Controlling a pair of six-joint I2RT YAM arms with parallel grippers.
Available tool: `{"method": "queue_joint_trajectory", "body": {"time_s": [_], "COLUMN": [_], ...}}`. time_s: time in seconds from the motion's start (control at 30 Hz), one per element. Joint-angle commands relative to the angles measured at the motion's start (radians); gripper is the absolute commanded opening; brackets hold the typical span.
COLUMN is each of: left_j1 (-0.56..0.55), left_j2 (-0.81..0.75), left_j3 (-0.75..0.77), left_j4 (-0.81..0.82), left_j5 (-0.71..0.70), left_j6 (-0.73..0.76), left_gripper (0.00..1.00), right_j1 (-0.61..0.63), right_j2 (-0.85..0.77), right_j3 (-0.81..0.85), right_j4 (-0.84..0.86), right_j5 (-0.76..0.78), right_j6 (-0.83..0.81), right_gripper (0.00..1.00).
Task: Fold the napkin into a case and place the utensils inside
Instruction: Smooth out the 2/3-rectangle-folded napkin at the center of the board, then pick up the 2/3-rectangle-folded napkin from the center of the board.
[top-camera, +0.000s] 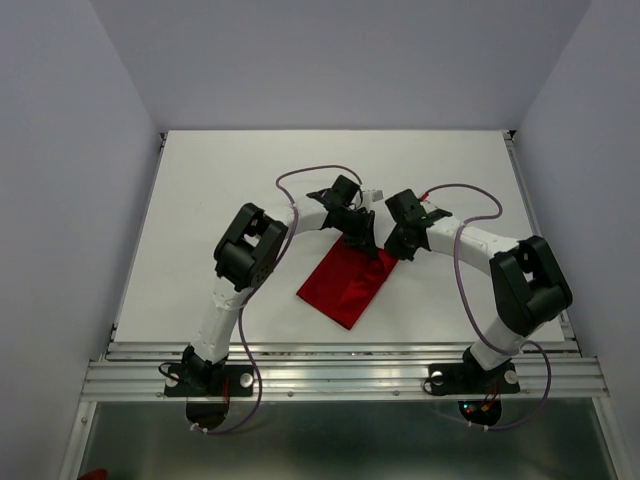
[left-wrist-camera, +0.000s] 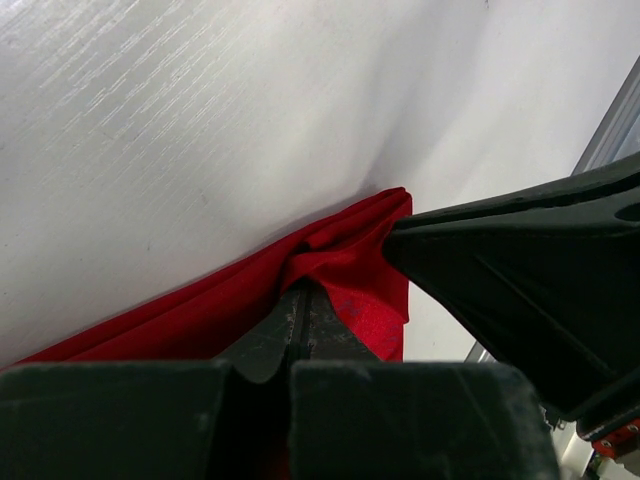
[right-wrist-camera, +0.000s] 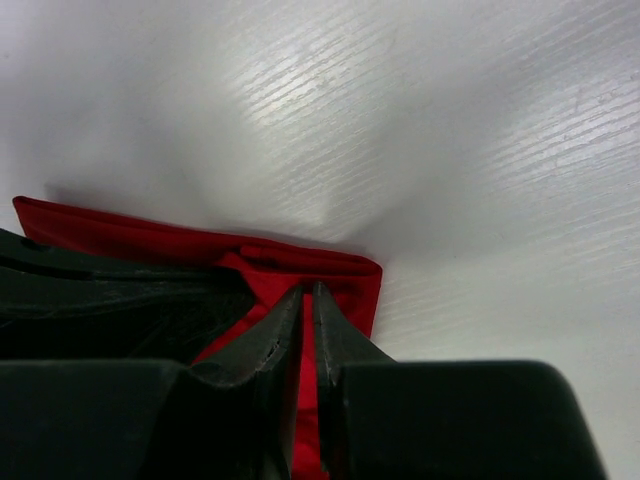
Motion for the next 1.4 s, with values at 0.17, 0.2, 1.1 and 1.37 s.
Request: {"method": "queue_joint_trajectory", "body": {"time_s": [0.17, 0.2, 1.1, 1.37], "left_j1": [-0.006, -0.005, 0.052, 0.053], "left_j2": [0.006, 0.005, -0.362, -0.287], "left_j3": [0.038, 0.036, -0.167, -0.099], "left_j4": [-0.036, -0.037, -0.157, -0.223], "left_j5": [-0.004, -0.004, -0.300, -0.540], "left_j6": [0.030, 0.033, 0.054, 0.100], "left_gripper": [0.00, 0.00, 0.45, 0.57], "right_j1": [0.024, 0.024, 0.024, 0.024], "right_j2": [0.018, 0.037, 0.038, 0.024], "right_j3": [0.044, 0.040, -0.073, -0.058], "right_j4": [0.020, 0.026, 0.020, 0.014], "right_j5": [0.006, 0.012, 0.063, 0.060], "right_j6": [-0.012, -0.011, -0.034, -0.077], "right_gripper": [0.14, 0.14, 0.15, 0.15]}}
